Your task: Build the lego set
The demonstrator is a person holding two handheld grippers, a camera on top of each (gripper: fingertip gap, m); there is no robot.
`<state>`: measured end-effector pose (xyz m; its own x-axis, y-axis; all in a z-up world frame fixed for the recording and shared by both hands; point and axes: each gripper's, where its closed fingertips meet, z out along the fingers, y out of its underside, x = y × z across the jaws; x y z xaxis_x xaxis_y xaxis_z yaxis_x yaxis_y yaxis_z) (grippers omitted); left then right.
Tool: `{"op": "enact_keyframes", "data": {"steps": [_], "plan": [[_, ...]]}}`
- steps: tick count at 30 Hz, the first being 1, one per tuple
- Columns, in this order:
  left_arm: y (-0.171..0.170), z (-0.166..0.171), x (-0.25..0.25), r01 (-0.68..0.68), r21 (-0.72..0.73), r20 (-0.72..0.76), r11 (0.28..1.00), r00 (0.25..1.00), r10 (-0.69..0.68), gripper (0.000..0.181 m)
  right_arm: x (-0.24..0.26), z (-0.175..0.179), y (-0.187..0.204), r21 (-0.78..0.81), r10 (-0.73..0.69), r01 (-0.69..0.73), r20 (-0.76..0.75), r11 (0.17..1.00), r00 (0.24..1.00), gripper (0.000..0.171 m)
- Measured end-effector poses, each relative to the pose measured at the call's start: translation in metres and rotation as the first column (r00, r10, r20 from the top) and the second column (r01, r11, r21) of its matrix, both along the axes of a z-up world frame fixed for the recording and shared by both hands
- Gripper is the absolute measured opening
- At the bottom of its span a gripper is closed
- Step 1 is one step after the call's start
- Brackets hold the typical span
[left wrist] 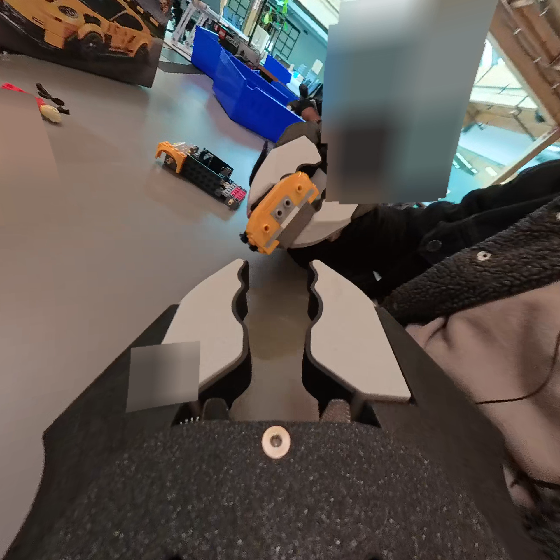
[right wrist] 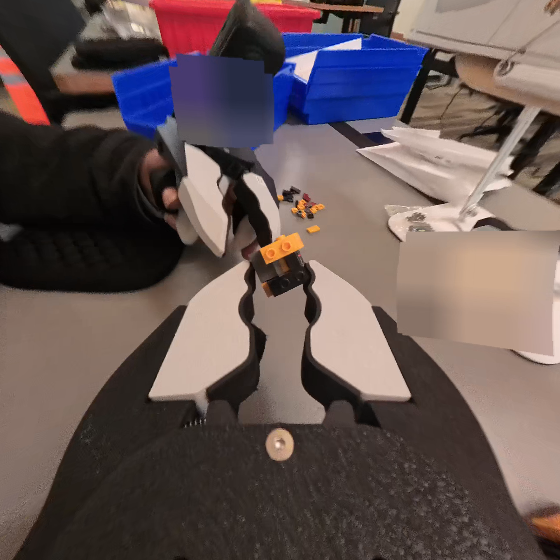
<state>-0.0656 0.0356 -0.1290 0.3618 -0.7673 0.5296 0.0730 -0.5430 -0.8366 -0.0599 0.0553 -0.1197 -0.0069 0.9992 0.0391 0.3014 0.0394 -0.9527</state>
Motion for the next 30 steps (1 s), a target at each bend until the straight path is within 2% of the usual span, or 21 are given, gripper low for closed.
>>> {"op": "enact_keyframes", "data": {"steps": [3,6,11,13,15,17,20,23,25,28,30], "plan": [[-0.001,-0.001,0.003,-0.013,0.042,-0.045,0.999,0.999,0.015,0.036,0.001,0.01,-0.003,-0.167,0.022,-0.032,-0.059,0.985,0.998,0.029],[-0.001,0.001,0.003,-0.021,0.084,-0.067,0.996,0.997,0.027,0.034,0.003,0.017,-0.006,-0.252,0.044,-0.07,-0.108,0.965,0.993,0.029],[0.0,0.007,0.002,-0.037,0.106,-0.048,0.994,0.998,0.042,0.033,0.003,0.014,-0.003,-0.285,0.039,-0.067,-0.103,0.956,0.994,0.029],[0.001,0.007,0.001,-0.045,0.087,-0.028,0.995,0.998,0.048,0.034,0.003,0.01,0.002,-0.247,0.011,-0.031,-0.08,0.969,0.997,0.029],[0.004,0.01,-0.001,-0.06,0.05,0.016,0.997,0.998,0.06,0.035,0.003,0.002,0.01,-0.115,-0.034,0.03,-0.036,0.993,0.999,0.03],[0.008,0.015,-0.004,-0.086,-0.017,0.088,0.996,0.992,0.087,0.038,0.003,-0.006,0.019,0.133,-0.107,0.103,0.025,0.986,0.994,0.03],[0.013,0.016,-0.006,-0.119,-0.137,0.16,0.983,0.977,0.141,0.043,0.0,-0.012,0.024,0.523,-0.201,0.135,0.071,0.842,0.977,0.03],[0.017,0.009,-0.004,-0.184,-0.155,0.1,0.971,0.975,0.2,0.046,-0.004,-0.015,0.028,0.757,-0.304,0.121,0.106,0.642,0.947,0.03],[0.018,0.003,0.0,-0.23,-0.146,0.035,0.962,0.971,0.237,0.05,-0.008,-0.02,0.027,0.834,-0.344,0.089,0.125,0.544,0.931,0.03],[0.022,-0.007,0.002,-0.29,-0.119,-0.047,0.95,0.957,0.286,0.053,-0.018,-0.024,0.02,0.872,-0.361,0.061,0.137,0.486,0.923,0.031],[0.025,-0.011,-0.002,-0.317,-0.108,-0.077,0.942,0.948,0.31,0.048,-0.02,-0.026,0.021,0.887,-0.381,0.059,0.137,0.459,0.914,0.031]]}}
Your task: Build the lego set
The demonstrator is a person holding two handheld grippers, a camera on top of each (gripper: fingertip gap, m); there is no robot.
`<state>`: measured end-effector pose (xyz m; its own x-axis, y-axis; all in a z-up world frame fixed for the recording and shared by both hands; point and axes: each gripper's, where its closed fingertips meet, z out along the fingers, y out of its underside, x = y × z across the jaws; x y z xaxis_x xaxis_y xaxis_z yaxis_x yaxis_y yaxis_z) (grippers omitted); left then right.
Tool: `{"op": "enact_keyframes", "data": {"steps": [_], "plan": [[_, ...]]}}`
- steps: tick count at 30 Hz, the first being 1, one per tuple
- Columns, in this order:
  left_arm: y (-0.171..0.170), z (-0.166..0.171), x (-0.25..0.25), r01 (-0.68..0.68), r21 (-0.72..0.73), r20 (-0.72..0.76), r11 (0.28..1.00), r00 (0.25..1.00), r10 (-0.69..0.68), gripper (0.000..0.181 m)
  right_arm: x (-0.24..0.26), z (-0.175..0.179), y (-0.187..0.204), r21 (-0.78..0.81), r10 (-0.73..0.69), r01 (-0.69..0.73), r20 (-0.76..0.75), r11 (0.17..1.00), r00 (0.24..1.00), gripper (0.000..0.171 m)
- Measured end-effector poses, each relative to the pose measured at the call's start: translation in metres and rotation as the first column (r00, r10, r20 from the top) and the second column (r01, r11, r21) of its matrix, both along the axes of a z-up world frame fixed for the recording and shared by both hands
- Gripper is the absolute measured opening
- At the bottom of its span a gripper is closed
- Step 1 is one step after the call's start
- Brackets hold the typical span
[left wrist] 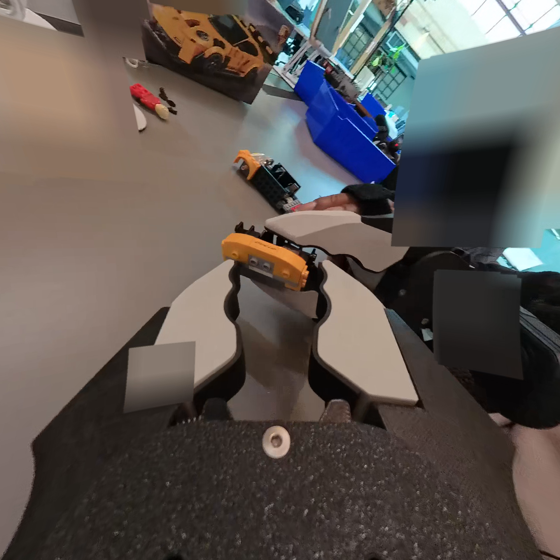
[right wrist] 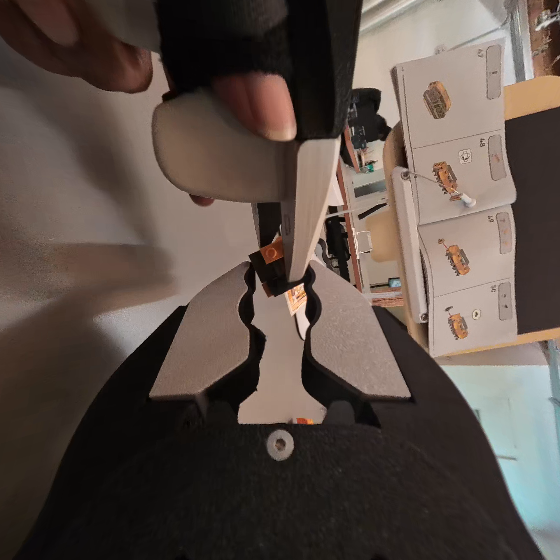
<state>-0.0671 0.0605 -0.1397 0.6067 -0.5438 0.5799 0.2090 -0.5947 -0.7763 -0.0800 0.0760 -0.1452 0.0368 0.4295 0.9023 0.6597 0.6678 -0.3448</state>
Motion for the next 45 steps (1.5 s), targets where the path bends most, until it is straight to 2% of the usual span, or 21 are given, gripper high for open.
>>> {"op": "enact_keyframes", "data": {"steps": [5,8,9,11,19,21,22,26,31,36,42,44,45], "plan": [[-0.001,-0.001,-0.001,0.013,0.014,-0.022,1.0,1.0,-0.013,0.041,0.0,0.0,-0.001,0.012,-0.003,0.003,0.0,1.0,1.0,0.031],[-0.005,0.007,-0.002,0.061,0.06,0.014,0.996,0.998,-0.062,0.027,0.002,0.005,-0.003,-0.026,0.022,-0.023,-0.034,0.999,0.999,0.031],[-0.005,0.008,-0.004,0.064,0.084,0.002,0.994,0.998,-0.065,0.015,0.002,0.006,-0.006,-0.05,0.041,-0.043,-0.044,0.998,0.998,0.031],[-0.005,0.008,-0.007,0.082,0.107,-0.009,0.991,0.997,-0.082,0.01,0.002,0.008,-0.01,-0.072,0.065,-0.069,-0.059,0.995,0.996,0.03],[-0.007,0.002,-0.005,0.12,0.074,-0.007,0.99,0.993,-0.12,0.011,0.004,0.002,-0.011,-0.07,0.078,-0.08,-0.035,0.994,0.996,0.029],[-0.005,0.0,-0.005,0.109,0.069,-0.015,0.992,0.994,-0.108,0.019,0.005,0.0,-0.008,-0.063,0.064,-0.065,-0.021,0.996,0.998,0.029],[-0.005,0.0,-0.005,0.112,0.073,-0.012,0.991,0.994,-0.111,0.031,0.005,-0.002,-0.006,-0.058,0.051,-0.052,-0.012,0.997,0.999,0.028],[-0.007,-0.003,0.001,0.137,0.07,-0.044,0.988,0.99,-0.135,0.044,0.003,-0.005,-0.01,-0.043,0.063,-0.062,0.006,0.997,0.998,0.028],[-0.01,-0.006,0.004,0.148,0.077,-0.092,0.986,0.986,-0.141,0.035,-0.003,-0.005,-0.022,-0.014,0.103,-0.103,0.012,0.995,0.995,0.028],[-0.012,-0.001,0.004,0.17,0.079,-0.053,0.982,0.985,-0.166,0.034,-0.003,-0.001,-0.025,-0.051,0.127,-0.128,-0.026,0.99,0.992,0.029],[-0.02,0.004,0.004,0.257,0.115,-0.027,0.959,0.966,-0.256,0.034,-0.001,0.003,-0.033,-0.229,0.198,-0.221,-0.119,0.948,0.973,0.032],[-0.024,0.007,0.002,0.305,0.161,-0.049,0.939,0.952,-0.301,0.034,0.002,0.005,-0.037,-0.389,0.226,-0.281,-0.183,0.877,0.957,0.037],[-0.027,0.009,0.001,0.33,0.184,-0.068,0.926,0.944,-0.323,0.034,0.004,0.004,-0.039,-0.498,0.232,-0.309,-0.212,0.81,0.949,0.04]]}}
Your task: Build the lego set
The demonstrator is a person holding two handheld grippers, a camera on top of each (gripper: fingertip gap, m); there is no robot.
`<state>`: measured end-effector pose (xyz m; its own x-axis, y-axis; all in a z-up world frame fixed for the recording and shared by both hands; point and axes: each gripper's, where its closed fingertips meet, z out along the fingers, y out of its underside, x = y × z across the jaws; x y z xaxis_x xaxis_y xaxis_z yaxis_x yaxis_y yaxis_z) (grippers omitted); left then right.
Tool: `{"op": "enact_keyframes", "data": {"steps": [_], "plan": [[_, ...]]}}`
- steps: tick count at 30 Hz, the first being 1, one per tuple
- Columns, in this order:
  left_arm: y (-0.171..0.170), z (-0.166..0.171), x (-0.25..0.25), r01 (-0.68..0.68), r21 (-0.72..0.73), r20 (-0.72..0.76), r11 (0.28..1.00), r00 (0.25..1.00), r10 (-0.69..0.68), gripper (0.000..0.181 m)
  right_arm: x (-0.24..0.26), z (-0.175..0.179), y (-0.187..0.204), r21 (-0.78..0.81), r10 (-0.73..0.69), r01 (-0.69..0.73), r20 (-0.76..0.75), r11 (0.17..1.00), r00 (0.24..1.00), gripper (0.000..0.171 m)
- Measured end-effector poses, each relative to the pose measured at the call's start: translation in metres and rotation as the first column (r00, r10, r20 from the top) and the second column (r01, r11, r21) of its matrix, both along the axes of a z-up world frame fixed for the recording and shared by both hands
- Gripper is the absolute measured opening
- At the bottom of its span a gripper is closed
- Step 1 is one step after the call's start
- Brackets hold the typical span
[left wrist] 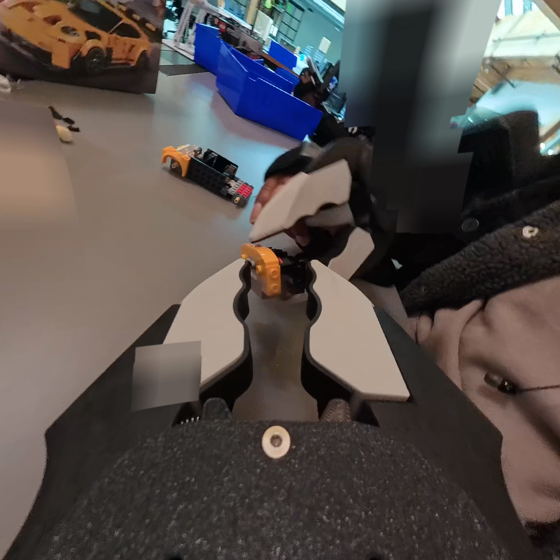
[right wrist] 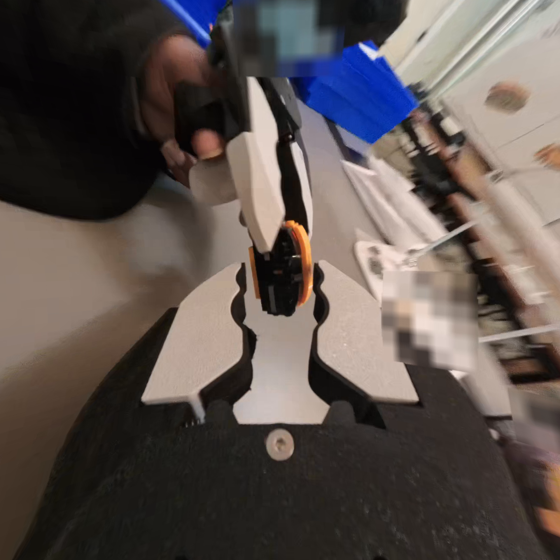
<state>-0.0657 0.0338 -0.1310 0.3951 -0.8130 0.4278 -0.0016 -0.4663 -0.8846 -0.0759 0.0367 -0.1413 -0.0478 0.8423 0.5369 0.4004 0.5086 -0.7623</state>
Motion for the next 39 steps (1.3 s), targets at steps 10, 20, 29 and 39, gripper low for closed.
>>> {"op": "enact_keyframes", "data": {"steps": [10,20,29,39], "plan": [[-0.024,-0.023,0.014,0.318,0.182,-0.219,0.93,0.935,-0.277,0.034,0.022,-0.038,-0.013,-0.449,0.229,-0.133,0.168,0.883,0.959,0.046],[-0.012,-0.052,0.0,0.292,0.173,-0.461,0.94,0.868,-0.185,0.042,0.037,-0.063,0.006,-0.303,0.122,0.066,0.562,0.951,0.818,0.028],[-0.009,-0.077,-0.002,0.272,0.166,-0.605,0.948,0.787,-0.12,0.028,0.019,-0.018,0.021,-0.327,0.17,0.018,0.538,0.945,0.825,0.043],[0.029,-0.013,-0.036,-0.067,0.441,-0.353,0.895,0.904,0.242,0.03,-0.09,0.161,0.21,0.773,-0.189,-0.08,0.253,0.63,0.949,0.042]]}}
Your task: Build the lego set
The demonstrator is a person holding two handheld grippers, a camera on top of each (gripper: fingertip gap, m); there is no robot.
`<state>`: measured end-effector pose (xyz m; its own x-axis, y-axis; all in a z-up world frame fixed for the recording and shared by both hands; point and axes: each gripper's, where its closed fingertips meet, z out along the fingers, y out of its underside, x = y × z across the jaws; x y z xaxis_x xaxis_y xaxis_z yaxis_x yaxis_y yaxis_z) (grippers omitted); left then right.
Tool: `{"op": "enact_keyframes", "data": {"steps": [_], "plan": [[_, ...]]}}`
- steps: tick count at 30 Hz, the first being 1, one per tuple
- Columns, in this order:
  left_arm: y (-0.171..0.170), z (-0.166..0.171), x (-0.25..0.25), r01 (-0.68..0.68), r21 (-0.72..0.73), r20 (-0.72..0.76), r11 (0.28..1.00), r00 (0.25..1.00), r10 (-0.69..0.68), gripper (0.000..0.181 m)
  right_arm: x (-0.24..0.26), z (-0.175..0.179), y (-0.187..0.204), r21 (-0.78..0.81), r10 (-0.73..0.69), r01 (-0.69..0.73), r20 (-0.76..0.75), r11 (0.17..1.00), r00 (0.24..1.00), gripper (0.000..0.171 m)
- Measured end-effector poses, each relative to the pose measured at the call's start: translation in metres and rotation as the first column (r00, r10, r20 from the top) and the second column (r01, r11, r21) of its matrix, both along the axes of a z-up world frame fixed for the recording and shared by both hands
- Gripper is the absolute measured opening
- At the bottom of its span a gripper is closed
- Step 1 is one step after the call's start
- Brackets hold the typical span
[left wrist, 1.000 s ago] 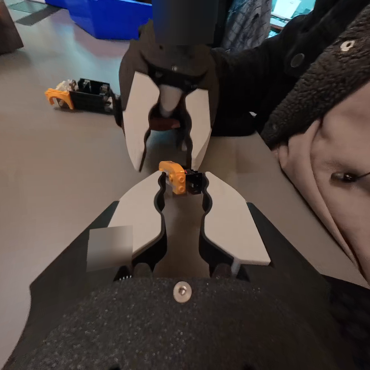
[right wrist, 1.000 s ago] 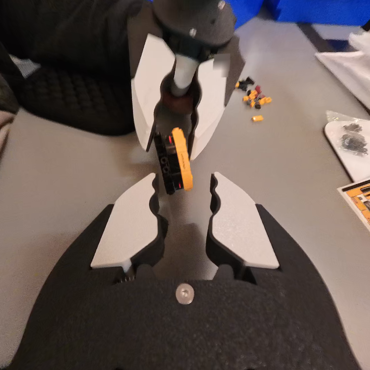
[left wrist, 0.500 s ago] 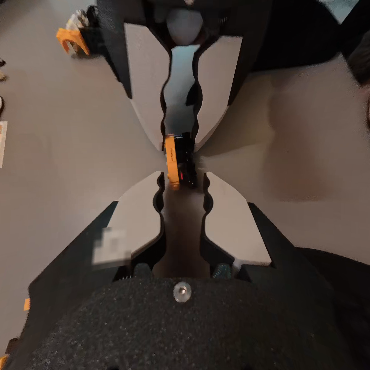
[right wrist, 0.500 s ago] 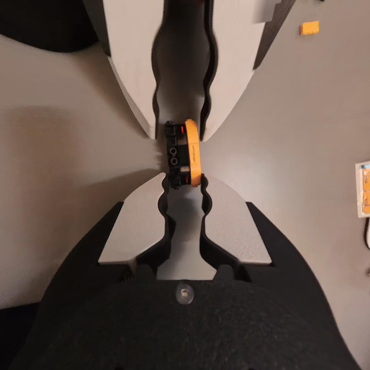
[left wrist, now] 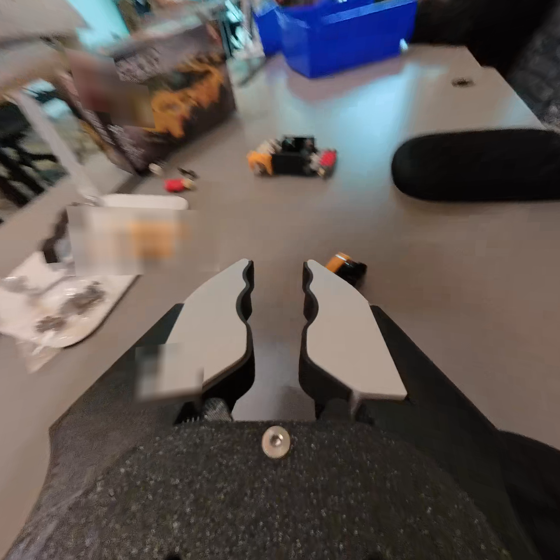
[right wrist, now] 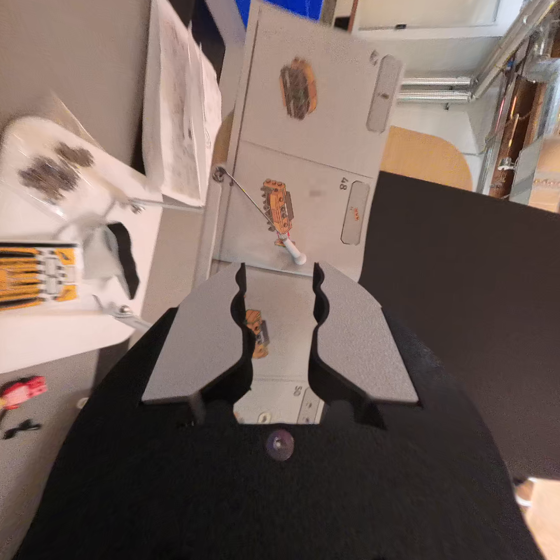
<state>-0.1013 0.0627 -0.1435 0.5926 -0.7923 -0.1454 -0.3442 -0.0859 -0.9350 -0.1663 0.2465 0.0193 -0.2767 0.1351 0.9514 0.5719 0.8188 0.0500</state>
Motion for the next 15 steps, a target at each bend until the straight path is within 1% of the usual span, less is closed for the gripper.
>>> {"op": "enact_keyframes", "data": {"steps": [2,5,7,10,13,15], "plan": [[0.009,0.016,-0.014,-0.089,0.069,0.061,0.994,0.995,0.085,0.026,-0.014,-0.004,0.015,0.005,-0.005,0.005,0.026,1.0,1.0,0.04],[0.016,0.026,-0.026,-0.163,0.09,0.125,0.983,0.981,0.151,0.023,-0.029,-0.003,0.027,0.001,-0.007,0.007,0.023,1.0,1.0,0.034],[0.017,0.025,-0.028,-0.18,0.095,0.121,0.979,0.978,0.168,0.022,-0.035,-0.005,0.034,0.014,-0.02,0.02,0.048,1.0,0.999,0.029],[0.018,0.022,-0.029,-0.187,0.11,0.096,0.976,0.979,0.177,0.021,-0.038,-0.007,0.039,0.033,-0.029,0.027,0.047,0.999,0.998,0.012],[0.02,0.024,-0.032,-0.205,0.128,0.102,0.97,0.976,0.193,0.018,-0.035,-0.009,0.039,0.004,-0.046,0.046,-0.013,0.999,0.999,0.011],[0.02,0.026,-0.034,-0.217,0.134,0.115,0.967,0.973,0.202,0.017,-0.03,-0.012,0.039,-0.07,-0.082,0.077,-0.066,0.995,0.994,0.011]]}}
